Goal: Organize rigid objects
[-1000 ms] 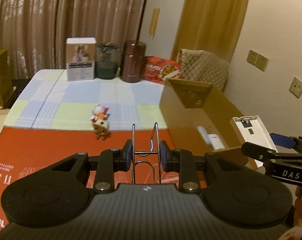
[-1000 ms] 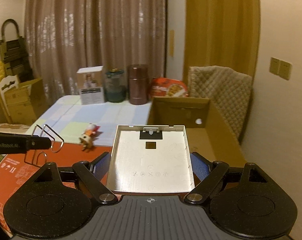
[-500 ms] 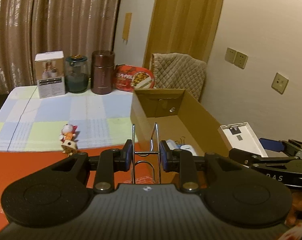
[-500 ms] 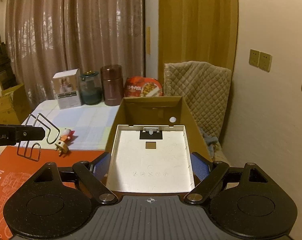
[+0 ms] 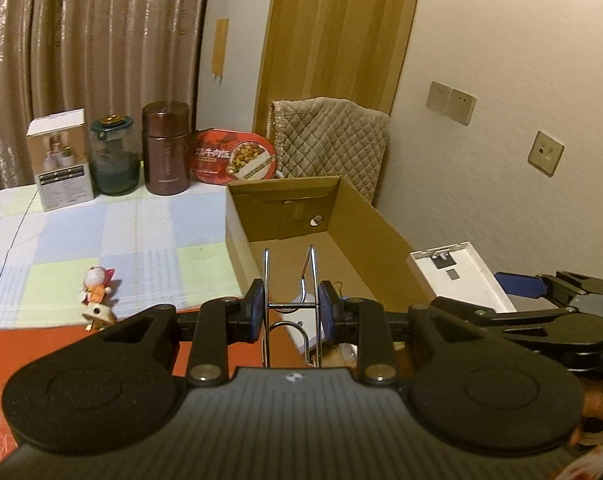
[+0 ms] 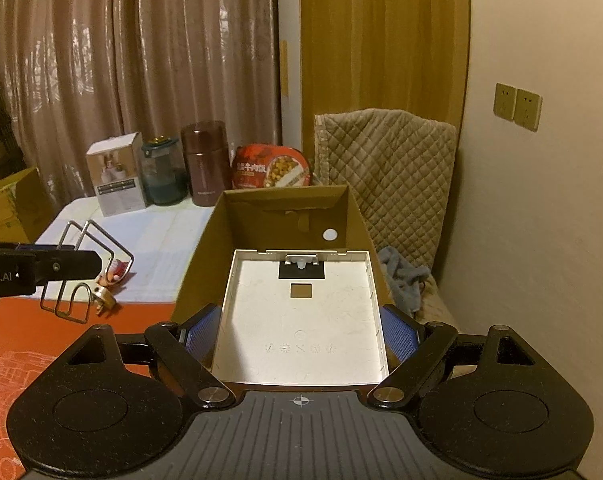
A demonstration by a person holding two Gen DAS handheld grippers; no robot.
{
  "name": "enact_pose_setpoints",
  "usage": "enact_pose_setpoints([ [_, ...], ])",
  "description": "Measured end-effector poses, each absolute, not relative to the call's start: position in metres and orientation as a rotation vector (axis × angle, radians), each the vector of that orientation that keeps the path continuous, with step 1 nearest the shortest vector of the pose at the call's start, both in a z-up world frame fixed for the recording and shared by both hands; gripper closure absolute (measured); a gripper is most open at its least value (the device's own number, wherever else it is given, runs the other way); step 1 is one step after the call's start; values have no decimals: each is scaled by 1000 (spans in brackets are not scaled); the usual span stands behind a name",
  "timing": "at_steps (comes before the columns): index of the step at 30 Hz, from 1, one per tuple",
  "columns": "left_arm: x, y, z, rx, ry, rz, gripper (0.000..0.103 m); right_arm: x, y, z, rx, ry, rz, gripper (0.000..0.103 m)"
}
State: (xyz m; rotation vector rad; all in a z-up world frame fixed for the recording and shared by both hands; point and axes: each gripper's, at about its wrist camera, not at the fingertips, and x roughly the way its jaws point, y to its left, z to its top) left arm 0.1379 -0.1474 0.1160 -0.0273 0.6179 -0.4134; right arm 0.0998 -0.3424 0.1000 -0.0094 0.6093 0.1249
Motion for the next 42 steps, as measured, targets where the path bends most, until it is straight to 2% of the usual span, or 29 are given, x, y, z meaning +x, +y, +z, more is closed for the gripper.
enact_pose_setpoints([
  [14,204,-193,108,16,639,-462,80,168,-369,82,-26,655,130,21],
  [24,265,-212,83,39,700,-454,80,223,-381,73,-35,687,151,21],
  [39,306,-226,63,70,743,-452,80,247,-378,62,-26,701,161,21],
  [41,310,-225,64,57,735,-456,77,246,-378,61,-23,701,161,21],
  [42,310,-224,66,57,726,-449,72,246,-378,61,-21,701,160,21],
])
